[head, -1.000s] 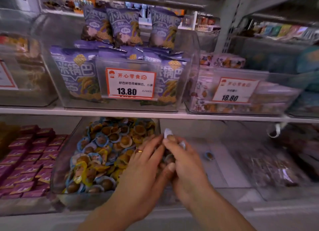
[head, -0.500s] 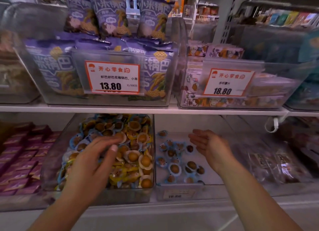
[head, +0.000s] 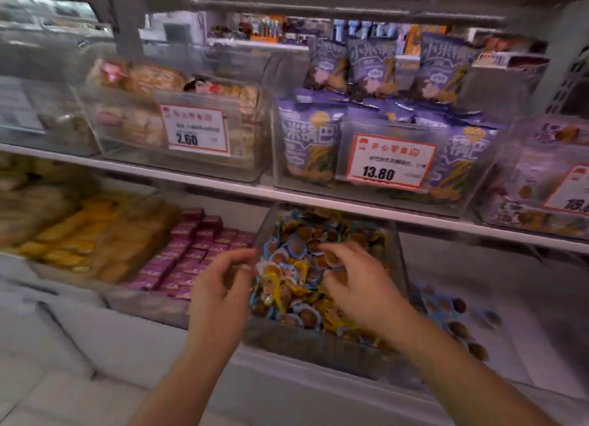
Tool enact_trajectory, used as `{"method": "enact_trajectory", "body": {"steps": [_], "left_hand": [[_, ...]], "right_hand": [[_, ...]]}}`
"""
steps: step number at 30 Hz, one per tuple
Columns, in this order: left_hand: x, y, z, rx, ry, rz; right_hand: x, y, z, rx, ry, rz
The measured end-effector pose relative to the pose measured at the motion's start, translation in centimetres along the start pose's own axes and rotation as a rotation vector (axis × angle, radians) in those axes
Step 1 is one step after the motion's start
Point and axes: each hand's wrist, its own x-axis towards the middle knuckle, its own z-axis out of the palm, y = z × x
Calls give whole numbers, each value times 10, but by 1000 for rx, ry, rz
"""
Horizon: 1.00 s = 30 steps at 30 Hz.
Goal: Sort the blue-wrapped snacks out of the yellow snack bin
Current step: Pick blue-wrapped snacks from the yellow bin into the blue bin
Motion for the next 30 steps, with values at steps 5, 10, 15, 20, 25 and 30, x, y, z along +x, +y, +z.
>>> {"method": "enact_trajectory", "body": {"steps": [5, 10, 15, 20, 25, 30], "left_hand": [[16, -7, -7, -133, 60, -24], [33, -8, -8, -284, 120, -80], [37, -5, -6, -305, 64, -80], [30, -3, 0, -296, 51, -94], [27, -4, 7, -211, 19, -45], [15, -3, 20, 176, -85, 382]], "right_hand": [[82, -7, 45, -202, -242, 96], [110, -4, 83, -328, -293, 175], [116, -1, 92, -325, -229, 177], [107, 6, 88, -268, -167, 68], [82, 10, 67, -54, -190, 3], [67, 15, 25, 378, -63, 341]]}}
